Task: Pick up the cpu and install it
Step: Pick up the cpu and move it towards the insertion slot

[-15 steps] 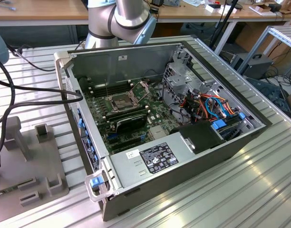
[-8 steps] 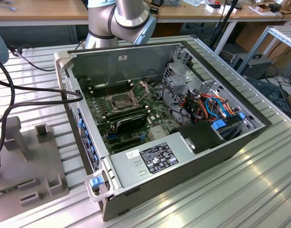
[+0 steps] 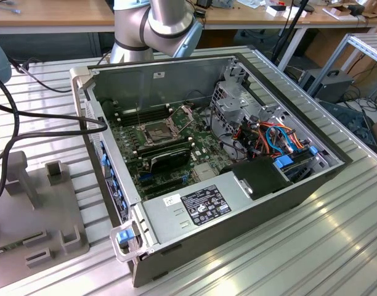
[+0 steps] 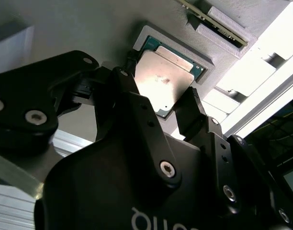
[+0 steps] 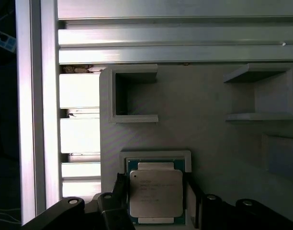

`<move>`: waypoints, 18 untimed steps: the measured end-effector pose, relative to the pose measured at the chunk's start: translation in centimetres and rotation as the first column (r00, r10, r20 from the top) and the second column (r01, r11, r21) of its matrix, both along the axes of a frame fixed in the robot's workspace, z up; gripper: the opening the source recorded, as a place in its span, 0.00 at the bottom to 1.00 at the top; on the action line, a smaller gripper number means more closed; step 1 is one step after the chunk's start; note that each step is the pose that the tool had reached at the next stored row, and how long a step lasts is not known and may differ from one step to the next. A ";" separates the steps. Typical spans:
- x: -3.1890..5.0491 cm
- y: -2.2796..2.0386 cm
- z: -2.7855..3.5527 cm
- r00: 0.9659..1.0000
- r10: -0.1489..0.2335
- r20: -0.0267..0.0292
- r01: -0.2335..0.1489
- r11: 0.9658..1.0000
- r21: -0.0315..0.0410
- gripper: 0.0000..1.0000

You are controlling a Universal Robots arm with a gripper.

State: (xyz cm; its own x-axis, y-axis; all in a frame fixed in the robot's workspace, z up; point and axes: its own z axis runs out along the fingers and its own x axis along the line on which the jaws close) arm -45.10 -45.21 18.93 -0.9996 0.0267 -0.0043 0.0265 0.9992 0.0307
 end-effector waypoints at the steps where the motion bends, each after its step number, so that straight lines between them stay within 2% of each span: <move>1: 0.00 0.00 0.00 1.000 0.000 0.000 0.000 1.000 0.000 0.59; 7: -0.01 0.00 0.00 1.000 0.000 0.000 0.000 1.000 0.000 0.59; 8: -0.01 0.00 0.00 1.000 0.000 0.000 0.000 1.000 0.000 0.67; 18: -0.01 0.00 0.18 1.000 0.000 0.000 0.000 1.000 0.000 0.67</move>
State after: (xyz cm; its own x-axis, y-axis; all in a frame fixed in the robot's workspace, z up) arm -45.11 -45.20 19.11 -0.9996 0.0267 -0.0044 0.0266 0.9992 0.0308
